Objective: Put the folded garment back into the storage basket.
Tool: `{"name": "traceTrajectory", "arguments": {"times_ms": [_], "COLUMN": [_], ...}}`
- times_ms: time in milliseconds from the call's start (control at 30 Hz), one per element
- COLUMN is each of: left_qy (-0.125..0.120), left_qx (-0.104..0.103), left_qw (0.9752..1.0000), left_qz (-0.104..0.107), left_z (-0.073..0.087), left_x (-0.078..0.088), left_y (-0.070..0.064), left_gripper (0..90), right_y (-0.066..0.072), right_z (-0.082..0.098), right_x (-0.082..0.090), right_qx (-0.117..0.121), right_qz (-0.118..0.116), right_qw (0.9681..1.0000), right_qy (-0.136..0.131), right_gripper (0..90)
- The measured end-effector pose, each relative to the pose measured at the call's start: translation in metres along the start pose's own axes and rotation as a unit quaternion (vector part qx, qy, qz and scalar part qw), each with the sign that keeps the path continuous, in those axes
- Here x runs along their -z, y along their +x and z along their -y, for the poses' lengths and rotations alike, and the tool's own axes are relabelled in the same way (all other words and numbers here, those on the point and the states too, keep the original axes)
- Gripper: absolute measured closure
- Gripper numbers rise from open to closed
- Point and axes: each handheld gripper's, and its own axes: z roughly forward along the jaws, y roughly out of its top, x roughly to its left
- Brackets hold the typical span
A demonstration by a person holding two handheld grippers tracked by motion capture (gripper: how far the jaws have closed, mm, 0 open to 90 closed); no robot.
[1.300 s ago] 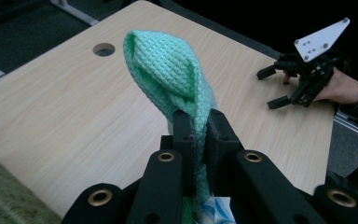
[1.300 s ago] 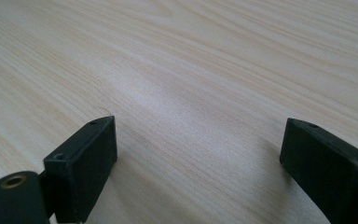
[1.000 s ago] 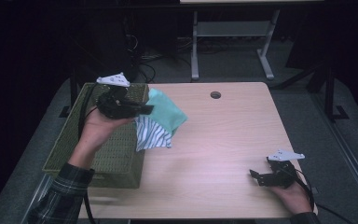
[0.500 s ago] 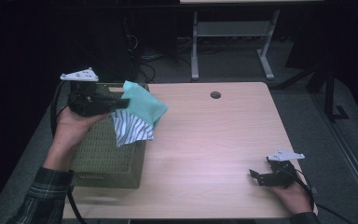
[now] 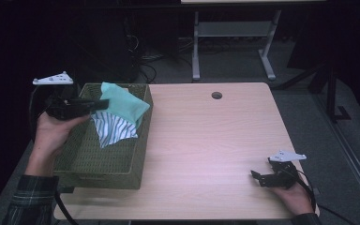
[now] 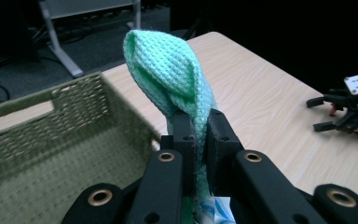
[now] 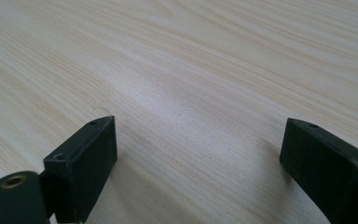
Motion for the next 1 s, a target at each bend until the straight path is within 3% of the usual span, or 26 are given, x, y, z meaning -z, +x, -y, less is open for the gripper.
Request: {"name": "traceTrajectory", "arguments": {"times_ms": [167, 500, 1000], "left_qy": [-0.002, 0.007, 0.027], "left_qx": [0.017, 0.047, 0.079], "left_qw": [0.9998, 0.9987, 0.9964], "left_qz": [-0.009, -0.016, -0.011], "left_z": [0.011, 0.037, 0.071], "left_x": [0.005, -0.001, -0.020], "left_y": [0.011, 0.027, 0.037], "left_gripper": [83.8, 83.8, 83.8], "right_y": [0.000, 0.000, 0.000], "right_z": [0.000, 0.000, 0.000], "right_x": [0.000, 0.000, 0.000], "right_qx": [0.000, 0.001, 0.001], "right_qz": [0.000, 0.000, 0.000], "right_qw": [1.0000, 1.0000, 1.0000], "right_qy": [0.000, 0.000, 0.000], "right_gripper": [10.3, 10.3, 10.3]}}
